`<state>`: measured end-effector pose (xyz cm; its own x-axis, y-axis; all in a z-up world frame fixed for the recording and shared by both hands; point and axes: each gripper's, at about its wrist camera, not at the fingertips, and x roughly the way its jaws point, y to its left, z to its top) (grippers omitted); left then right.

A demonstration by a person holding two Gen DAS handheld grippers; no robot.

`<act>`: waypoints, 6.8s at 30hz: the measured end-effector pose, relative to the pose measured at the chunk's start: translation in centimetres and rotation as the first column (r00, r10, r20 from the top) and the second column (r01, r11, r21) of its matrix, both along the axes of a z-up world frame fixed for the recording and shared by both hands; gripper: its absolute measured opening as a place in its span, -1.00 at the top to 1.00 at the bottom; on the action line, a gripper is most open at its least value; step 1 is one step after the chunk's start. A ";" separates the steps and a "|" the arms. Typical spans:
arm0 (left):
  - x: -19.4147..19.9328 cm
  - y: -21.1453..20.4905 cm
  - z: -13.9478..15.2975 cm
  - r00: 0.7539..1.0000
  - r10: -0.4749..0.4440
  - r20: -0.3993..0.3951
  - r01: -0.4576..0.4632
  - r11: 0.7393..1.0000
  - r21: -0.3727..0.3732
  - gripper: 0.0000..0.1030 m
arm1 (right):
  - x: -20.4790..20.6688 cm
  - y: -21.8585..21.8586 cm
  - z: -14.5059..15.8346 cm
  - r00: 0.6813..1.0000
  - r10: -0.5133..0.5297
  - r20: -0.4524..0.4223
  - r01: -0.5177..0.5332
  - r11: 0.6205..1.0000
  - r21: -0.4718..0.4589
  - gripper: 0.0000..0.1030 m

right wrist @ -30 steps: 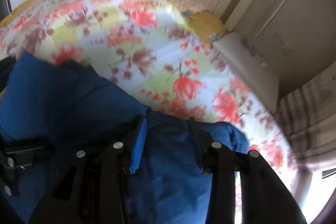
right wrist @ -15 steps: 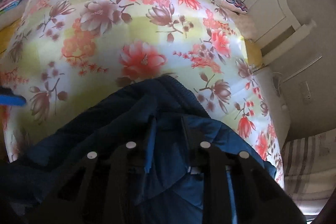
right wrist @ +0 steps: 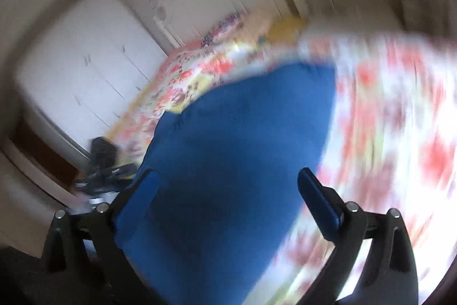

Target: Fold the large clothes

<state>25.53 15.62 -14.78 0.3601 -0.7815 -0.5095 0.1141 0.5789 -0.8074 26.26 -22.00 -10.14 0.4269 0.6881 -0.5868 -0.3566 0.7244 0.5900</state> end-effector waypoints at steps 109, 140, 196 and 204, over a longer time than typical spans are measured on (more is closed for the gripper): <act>-5.6 -21.7 18.6 0.763 0.045 0.645 -0.532 0.609 0.588 -0.91 | -8.0 3.3 12.1 0.746 -0.314 0.588 0.578 0.744 -0.335 -0.95; -5.3 -22.0 18.2 0.764 0.029 0.644 -0.537 0.582 0.611 -0.91 | -6.1 3.7 9.7 0.789 -0.300 0.536 0.539 0.756 -0.371 -0.95; -6.0 -22.1 17.5 0.767 0.022 0.641 -0.532 0.580 0.617 -0.91 | -6.8 4.0 9.0 0.798 -0.301 0.523 0.531 0.762 -0.372 -0.95; -6.4 -21.8 18.1 0.738 0.015 0.675 -0.549 0.596 0.586 -0.91 | -7.1 4.0 9.0 0.797 -0.294 0.528 0.527 0.765 -0.369 -0.95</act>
<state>19.14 -6.16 3.30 0.8949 -0.0514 -0.4433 0.0843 0.9949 0.0549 19.16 -17.97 -1.10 0.8762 0.0650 -0.4776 -0.0763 0.9971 -0.0042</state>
